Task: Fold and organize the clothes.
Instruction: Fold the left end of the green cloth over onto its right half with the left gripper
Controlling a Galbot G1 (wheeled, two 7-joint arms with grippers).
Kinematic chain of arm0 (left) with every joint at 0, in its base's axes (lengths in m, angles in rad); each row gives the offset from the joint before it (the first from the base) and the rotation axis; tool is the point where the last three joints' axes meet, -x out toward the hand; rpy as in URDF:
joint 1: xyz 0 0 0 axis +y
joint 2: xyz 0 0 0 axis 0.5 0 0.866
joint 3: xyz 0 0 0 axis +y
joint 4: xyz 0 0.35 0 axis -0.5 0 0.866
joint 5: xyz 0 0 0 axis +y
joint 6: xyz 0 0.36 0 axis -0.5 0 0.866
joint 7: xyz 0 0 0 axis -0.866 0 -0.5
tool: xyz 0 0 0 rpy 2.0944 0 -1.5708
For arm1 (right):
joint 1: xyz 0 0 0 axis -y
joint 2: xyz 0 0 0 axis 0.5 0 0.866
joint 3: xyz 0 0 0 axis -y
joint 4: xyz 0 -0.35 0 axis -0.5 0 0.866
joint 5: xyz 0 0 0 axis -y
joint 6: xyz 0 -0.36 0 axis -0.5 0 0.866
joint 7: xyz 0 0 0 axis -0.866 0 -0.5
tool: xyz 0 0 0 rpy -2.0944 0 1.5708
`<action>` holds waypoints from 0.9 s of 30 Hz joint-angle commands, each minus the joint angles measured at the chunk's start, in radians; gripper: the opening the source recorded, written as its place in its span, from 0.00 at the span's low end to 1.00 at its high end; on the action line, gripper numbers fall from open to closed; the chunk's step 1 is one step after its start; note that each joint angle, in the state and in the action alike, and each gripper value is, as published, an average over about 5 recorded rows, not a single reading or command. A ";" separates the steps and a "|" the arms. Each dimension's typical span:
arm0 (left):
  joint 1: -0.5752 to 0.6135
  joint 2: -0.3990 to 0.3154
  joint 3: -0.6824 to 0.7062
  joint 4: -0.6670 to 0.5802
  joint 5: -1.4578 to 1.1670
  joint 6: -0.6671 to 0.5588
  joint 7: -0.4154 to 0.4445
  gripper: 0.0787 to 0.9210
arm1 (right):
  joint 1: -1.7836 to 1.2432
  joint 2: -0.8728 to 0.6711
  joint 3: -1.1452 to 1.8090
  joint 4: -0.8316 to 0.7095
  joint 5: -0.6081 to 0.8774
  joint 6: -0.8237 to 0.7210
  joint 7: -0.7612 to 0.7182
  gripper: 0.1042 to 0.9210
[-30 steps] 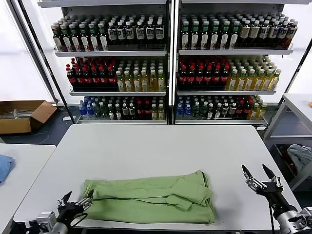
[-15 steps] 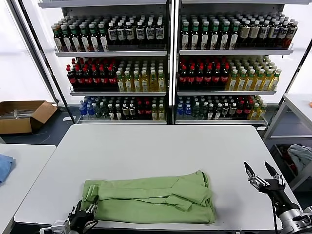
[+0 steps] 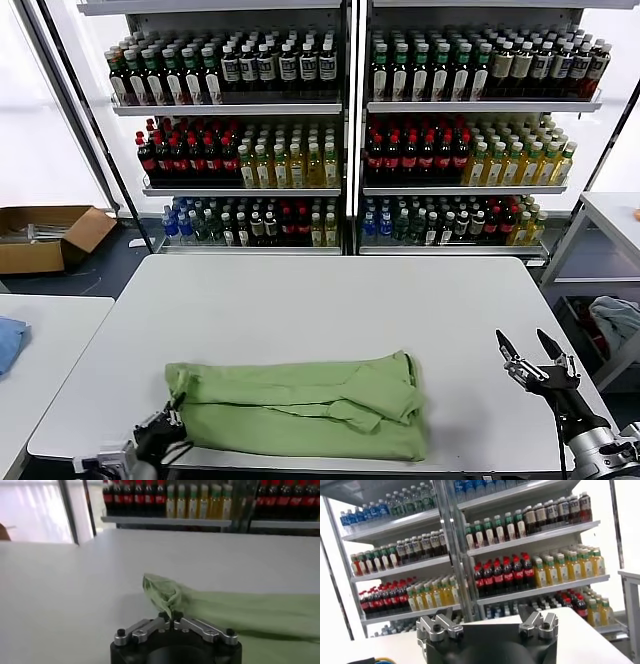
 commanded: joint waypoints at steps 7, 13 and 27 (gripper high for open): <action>-0.062 0.321 -0.526 0.205 -0.221 -0.007 0.087 0.01 | -0.001 -0.004 -0.011 0.014 0.007 -0.003 0.000 0.88; -0.075 0.354 -0.529 0.155 -0.232 -0.012 0.098 0.01 | -0.004 -0.004 -0.010 0.027 0.005 -0.007 0.002 0.88; -0.055 0.015 0.073 -0.174 0.018 -0.047 0.044 0.01 | -0.025 0.005 -0.008 0.033 -0.011 -0.011 -0.002 0.88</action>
